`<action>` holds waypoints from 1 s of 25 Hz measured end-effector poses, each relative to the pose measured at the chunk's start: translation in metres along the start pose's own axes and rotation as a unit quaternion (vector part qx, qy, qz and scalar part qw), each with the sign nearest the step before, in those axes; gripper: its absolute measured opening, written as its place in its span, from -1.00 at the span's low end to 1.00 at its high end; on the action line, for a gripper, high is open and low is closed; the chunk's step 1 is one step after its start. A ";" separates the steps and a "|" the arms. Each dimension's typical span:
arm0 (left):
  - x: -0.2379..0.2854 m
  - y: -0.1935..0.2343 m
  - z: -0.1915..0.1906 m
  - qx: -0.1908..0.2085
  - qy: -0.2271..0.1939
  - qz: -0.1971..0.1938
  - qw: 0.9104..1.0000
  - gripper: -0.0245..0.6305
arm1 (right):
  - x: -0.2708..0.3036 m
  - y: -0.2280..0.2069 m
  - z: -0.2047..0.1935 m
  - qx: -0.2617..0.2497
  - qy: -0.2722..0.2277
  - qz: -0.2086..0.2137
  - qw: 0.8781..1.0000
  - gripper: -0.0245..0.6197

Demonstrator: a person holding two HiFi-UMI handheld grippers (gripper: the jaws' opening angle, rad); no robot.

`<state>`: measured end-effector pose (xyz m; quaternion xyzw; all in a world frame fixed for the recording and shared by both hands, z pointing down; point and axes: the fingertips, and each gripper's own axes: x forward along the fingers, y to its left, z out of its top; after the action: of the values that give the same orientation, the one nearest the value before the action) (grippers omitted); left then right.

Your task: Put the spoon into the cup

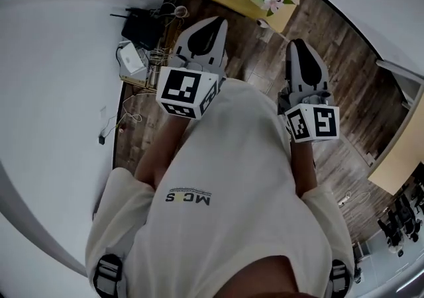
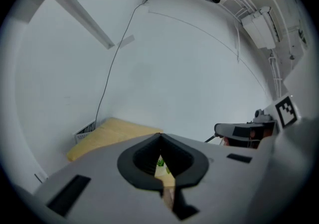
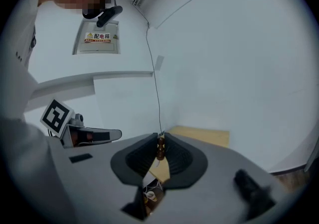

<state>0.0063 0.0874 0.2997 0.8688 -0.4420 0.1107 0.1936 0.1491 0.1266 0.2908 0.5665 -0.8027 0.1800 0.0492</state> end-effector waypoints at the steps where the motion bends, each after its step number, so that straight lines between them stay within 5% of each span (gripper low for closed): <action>1: 0.012 0.011 0.008 -0.001 0.002 -0.008 1.000 -0.89 | 0.019 -0.001 0.007 -0.002 0.002 -0.003 1.000 -0.75; 10: 0.082 0.077 0.044 -0.006 0.018 -0.046 0.999 -0.89 | 0.121 -0.008 0.038 0.007 0.010 -0.023 1.000 -0.75; 25: 0.126 0.091 0.038 -0.012 0.037 -0.038 0.999 -0.89 | 0.184 -0.035 0.048 -0.008 0.009 -0.012 1.000 -0.75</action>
<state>0.0075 -0.0691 0.3334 0.8781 -0.4023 0.1300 0.2239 0.1219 -0.0647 0.3062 0.5744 -0.7966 0.1776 0.0629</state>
